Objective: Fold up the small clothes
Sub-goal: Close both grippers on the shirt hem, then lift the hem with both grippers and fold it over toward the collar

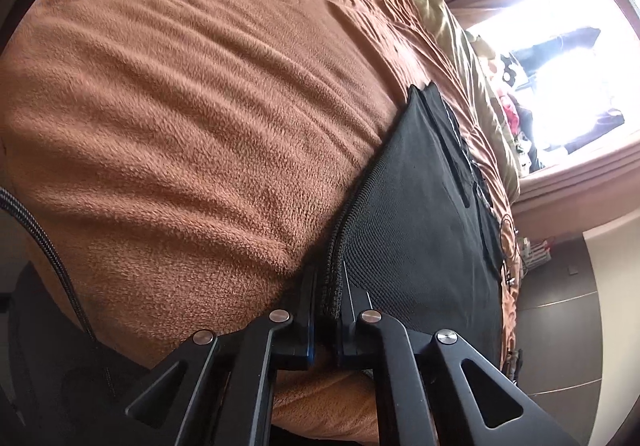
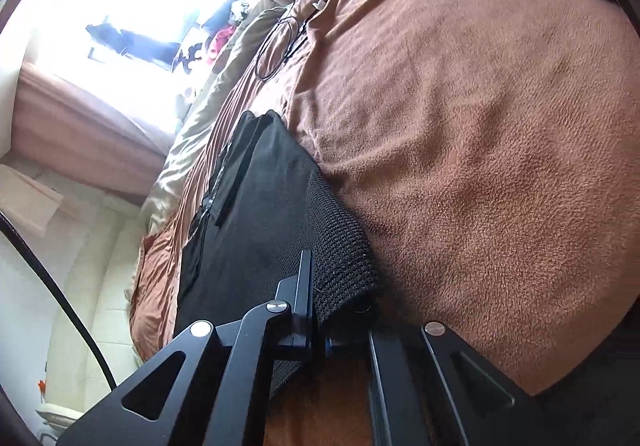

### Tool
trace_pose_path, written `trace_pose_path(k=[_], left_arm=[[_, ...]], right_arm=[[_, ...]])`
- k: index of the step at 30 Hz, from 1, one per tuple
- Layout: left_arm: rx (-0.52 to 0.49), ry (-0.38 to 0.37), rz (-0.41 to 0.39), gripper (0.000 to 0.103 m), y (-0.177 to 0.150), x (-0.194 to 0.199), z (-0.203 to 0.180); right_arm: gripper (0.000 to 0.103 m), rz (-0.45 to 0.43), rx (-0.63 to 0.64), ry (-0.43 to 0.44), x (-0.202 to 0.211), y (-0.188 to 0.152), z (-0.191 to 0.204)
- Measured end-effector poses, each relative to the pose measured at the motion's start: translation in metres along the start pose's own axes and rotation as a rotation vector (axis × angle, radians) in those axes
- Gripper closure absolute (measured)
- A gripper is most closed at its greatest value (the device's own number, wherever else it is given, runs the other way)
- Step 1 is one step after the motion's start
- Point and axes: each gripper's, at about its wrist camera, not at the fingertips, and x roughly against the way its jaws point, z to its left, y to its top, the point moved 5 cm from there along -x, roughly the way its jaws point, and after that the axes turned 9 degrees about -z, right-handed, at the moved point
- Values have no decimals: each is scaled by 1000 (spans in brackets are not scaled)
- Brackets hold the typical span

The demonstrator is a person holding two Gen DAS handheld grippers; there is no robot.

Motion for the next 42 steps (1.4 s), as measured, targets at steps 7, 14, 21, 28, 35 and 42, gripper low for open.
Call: trace_pose_path(k=[7,14,21,28,35,42], left_arm=[[-38,-51,-55,98,13,25,-14],[-22,-129,-78,98,23,55,-12],[-39,-184,-93,98,21,92,-7],[-38,-236,-111,98,16,127,1],[-39,-284,-132,98,12,157,8],[-53,-323,-148,98,8,184,10]], right_arm=[[103,-18,35,37,37,-5,20],[103,-36,83,69,69,-16,31],[103,-48,119,97,110,-26,34],[103,-52,153,115,151,-41,35],[103,-67,184,131,185,-48,39],[103,-75,227,142,212,-57,41]])
